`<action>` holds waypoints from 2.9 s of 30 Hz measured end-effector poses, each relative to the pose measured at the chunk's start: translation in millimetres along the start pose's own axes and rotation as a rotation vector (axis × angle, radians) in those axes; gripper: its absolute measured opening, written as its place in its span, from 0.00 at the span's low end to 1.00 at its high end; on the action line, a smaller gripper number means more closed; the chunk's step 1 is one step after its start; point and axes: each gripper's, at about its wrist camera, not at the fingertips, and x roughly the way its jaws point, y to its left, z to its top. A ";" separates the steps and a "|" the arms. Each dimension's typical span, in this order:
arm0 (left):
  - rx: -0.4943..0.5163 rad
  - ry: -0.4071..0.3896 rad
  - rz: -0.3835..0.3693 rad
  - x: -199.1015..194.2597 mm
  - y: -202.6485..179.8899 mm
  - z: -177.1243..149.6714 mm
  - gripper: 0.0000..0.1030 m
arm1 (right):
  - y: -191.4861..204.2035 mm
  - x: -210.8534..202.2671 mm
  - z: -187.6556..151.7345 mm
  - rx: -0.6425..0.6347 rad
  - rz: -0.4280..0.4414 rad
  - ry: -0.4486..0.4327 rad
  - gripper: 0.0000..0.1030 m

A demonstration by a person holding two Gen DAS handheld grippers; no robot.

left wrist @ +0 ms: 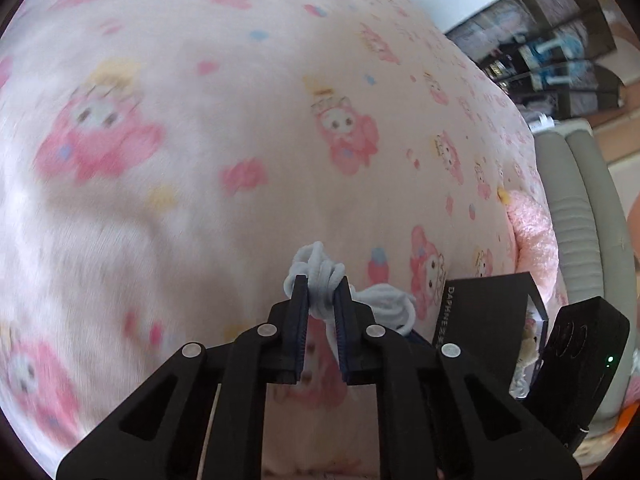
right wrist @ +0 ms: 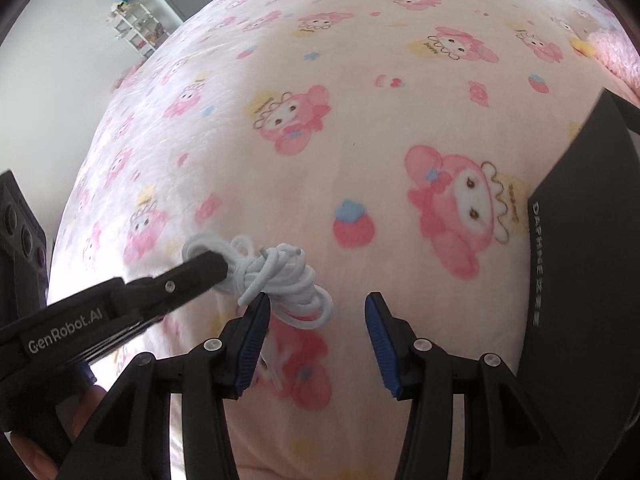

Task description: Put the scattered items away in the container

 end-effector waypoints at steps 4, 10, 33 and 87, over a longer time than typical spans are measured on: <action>-0.066 0.021 0.024 -13.5 12.7 -33.6 0.11 | 7.7 -4.0 -16.9 -0.018 -0.005 0.031 0.44; -0.099 0.025 0.051 -18.8 33.4 -47.0 0.19 | 2.3 -24.2 -28.5 -0.030 -0.062 -0.042 0.44; -0.167 0.062 -0.002 8.4 48.7 -42.1 0.23 | 6.5 23.7 -24.2 -0.029 0.121 0.082 0.36; 0.354 0.210 0.374 51.0 -106.8 -158.3 0.53 | -121.4 -45.5 -137.6 0.055 0.113 0.205 0.31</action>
